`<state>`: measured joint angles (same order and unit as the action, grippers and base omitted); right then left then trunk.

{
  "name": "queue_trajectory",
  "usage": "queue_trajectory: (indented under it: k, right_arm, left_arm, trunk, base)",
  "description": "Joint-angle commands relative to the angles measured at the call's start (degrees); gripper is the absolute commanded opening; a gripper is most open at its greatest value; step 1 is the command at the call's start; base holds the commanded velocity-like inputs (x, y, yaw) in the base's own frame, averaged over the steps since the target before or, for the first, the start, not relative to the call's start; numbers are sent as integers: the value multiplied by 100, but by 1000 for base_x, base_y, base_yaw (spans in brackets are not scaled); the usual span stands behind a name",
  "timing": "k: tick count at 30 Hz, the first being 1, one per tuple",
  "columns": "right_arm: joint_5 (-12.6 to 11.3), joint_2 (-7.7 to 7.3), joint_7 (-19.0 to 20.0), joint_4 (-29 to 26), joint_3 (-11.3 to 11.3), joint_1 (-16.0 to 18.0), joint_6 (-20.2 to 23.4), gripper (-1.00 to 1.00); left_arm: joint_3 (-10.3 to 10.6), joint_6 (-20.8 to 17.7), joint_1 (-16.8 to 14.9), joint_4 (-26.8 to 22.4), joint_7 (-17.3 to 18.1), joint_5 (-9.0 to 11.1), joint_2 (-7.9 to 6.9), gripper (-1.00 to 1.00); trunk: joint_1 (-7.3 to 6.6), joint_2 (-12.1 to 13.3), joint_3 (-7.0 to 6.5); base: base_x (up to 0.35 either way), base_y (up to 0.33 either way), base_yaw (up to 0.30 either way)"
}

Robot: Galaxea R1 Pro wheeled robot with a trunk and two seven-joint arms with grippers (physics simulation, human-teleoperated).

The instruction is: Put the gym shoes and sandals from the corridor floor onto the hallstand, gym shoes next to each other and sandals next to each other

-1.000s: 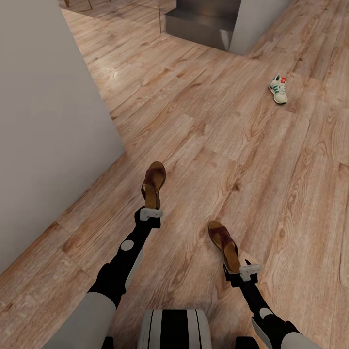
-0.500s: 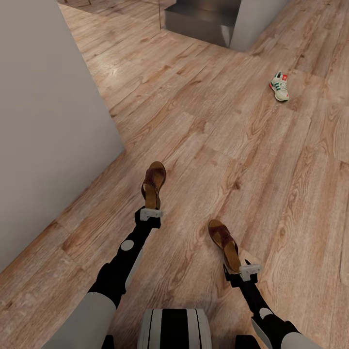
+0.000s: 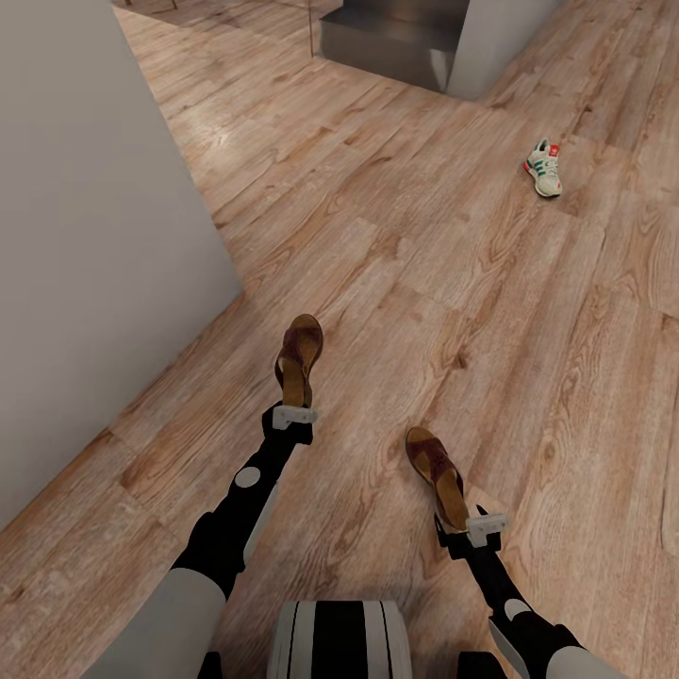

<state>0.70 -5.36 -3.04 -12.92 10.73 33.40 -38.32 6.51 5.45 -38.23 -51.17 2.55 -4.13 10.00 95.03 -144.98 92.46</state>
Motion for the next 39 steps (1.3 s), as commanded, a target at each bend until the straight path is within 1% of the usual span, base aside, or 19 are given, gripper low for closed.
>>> queue_trajectory:
  k: [1,2,5,18,20,39]
  right_arm:
    - [0,0,-1,0,0,0,0,100]
    - [0,0,-1,0,0,0,0,100]
    - [0,3,-2,0,-1,0,0,100]
    - [0,17,-2,0,-1,0,0,100]
    - [0,17,-2,0,-1,0,0,100]
    - [0,18,-4,0,-1,0,0,100]
  left_arm:
    - [0,0,0,-2,0,-18,0,-100]
    - [0,0,0,-1,0,-18,0,-100]
    - [0,0,0,1,0,-18,0,-100]
    - [0,0,0,2,0,-18,0,-100]
    - [0,0,0,2,0,-18,0,-100]
    - [0,0,0,2,0,-18,0,-100]
  trunk:
    - [0,0,0]
    - [0,0,0]
    - [8,-4,66]
    - [8,-4,66]
    - [13,-7,111]
    - [13,-7,111]
  base:
    - [0,0,0]
    - [0,0,0]
    - [0,0,0]
    - [0,0,0]
    - [0,0,0]
    - [0,0,0]
